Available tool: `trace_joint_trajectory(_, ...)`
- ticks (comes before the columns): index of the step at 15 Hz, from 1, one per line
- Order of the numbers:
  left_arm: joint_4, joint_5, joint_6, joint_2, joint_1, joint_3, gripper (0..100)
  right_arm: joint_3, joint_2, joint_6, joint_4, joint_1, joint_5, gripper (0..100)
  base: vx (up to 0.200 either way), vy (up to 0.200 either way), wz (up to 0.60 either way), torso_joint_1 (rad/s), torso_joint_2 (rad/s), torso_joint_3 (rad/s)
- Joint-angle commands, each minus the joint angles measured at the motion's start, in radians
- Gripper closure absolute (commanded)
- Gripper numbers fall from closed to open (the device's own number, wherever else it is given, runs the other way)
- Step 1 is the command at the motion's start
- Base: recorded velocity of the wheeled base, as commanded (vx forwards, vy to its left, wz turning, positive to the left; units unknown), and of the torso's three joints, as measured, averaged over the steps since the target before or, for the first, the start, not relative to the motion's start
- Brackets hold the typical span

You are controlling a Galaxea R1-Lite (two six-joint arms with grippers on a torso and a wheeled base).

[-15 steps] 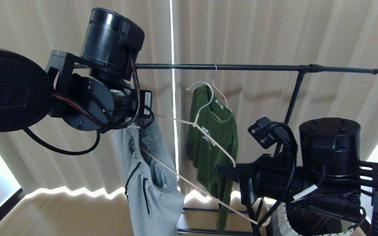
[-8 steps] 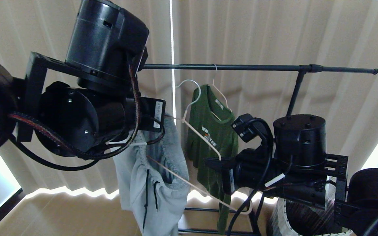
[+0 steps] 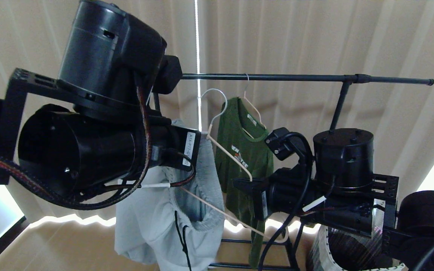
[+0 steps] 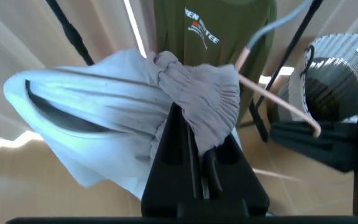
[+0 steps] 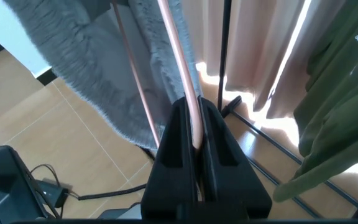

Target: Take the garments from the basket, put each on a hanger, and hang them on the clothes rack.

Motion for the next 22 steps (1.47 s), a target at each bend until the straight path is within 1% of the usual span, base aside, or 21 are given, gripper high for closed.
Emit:
trace_joint_trajectory(1,-0.003,-0.015,0.002,-0.024,0.0,0.042,100,0.001,-0.01,-0.001,-0.001,0.0,0.0,100,0.0,0.0,0.0,0.0,0.0,0.0)
trace_joint_trajectory(3,-0.003,-0.019,-0.001,-0.044,0.0,0.06,100,0.002,-0.026,0.001,-0.001,0.0,0.0,100,0.0,0.0,0.0,0.0,0.0,0.0)
trace_joint_trajectory(4,-0.006,-0.021,0.001,-0.057,0.0,0.07,0,0.005,-0.033,0.001,-0.001,0.0,0.0,100,0.0,0.0,0.0,0.0,0.0,0.0)
trace_joint_trajectory(6,-0.013,-0.021,0.002,-0.067,0.0,0.071,0,0.008,-0.035,-0.001,-0.027,0.0,0.0,100,0.0,0.0,0.0,0.0,0.0,0.0)
trace_joint_trajectory(7,-0.026,-0.021,0.005,-0.081,0.0,0.085,0,0.013,-0.036,-0.012,-0.069,-0.003,0.002,100,0.0,0.0,0.0,0.0,0.0,0.0)
trace_joint_trajectory(8,-0.049,-0.021,0.007,-0.09,0.0,0.107,0,0.015,-0.039,-0.012,-0.081,-0.007,0.002,100,0.0,0.0,0.0,0.0,0.0,0.0)
trace_joint_trajectory(9,-0.09,-0.021,0.019,-0.105,0.001,0.146,0,0.016,-0.046,-0.013,-0.084,-0.012,0.002,100,0.0,0.0,0.0,0.0,0.0,0.0)
trace_joint_trajectory(11,-0.182,-0.021,0.078,-0.142,0.01,0.248,0,0.031,-0.058,-0.033,-0.084,-0.023,0.002,100,0.0,0.0,0.0,0.0,0.0,0.0)
trace_joint_trajectory(12,-0.211,-0.021,0.101,-0.154,0.02,0.277,0,0.033,-0.063,-0.039,-0.086,-0.03,0.002,100,0.0,0.0,0.0,0.0,0.0,0.0)
trace_joint_trajectory(14,-0.412,-0.021,0.214,-0.196,0.083,0.413,0,0.064,-0.109,-0.085,-0.084,-0.067,0.019,100,0.0,0.0,0.0,0.0,0.0,0.0)
trace_joint_trajectory(15,-0.512,-0.023,0.275,-0.197,0.129,0.465,0,0.079,-0.138,-0.122,-0.084,-0.098,0.042,100,0.0,0.0,0.0,0.0,0.0,0.0)
trace_joint_trajectory(16,-0.587,-0.058,0.317,-0.197,0.176,0.504,0,0.091,-0.161,-0.145,-0.083,-0.125,0.068,100,0.0,0.0,0.0,0.0,0.0,0.0)
trace_joint_trajectory(17,-0.621,-0.11,0.341,-0.202,0.208,0.528,0,0.097,-0.174,-0.156,-0.083,-0.142,0.086,100,0.0,0.0,0.0,0.0,0.0,0.0)
trace_joint_trajectory(18,-0.636,-0.253,0.42,-0.246,0.276,0.553,0,0.105,-0.204,-0.183,-0.073,-0.182,0.117,100,0.0,0.0,0.0,0.0,0.0,0.0)
trace_joint_trajectory(19,-0.636,-0.328,0.499,-0.277,0.314,0.553,0,0.108,-0.211,-0.203,-0.072,-0.205,0.128,100,0.0,0.0,0.0,0.0,0.0,0.0)
trace_joint_trajectory(20,-0.645,-0.388,0.595,-0.286,0.354,0.551,0,0.113,-0.214,-0.228,-0.072,-0.227,0.135,100,0.0,0.0,0.0,0.0,0.0,0.0)
trace_joint_trajectory(21,-0.653,-0.421,0.642,-0.291,0.371,0.55,0,0.114,-0.214,-0.243,-0.072,-0.236,0.148,100,0.0,0.0,0.0,0.0,0.0,0.0)
trace_joint_trajectory(22,-0.676,-0.509,0.734,-0.292,0.396,0.548,0,0.114,-0.216,-0.26,-0.063,-0.24,0.178,100,0.0,0.0,0.0,0.0,0.0,0.0)
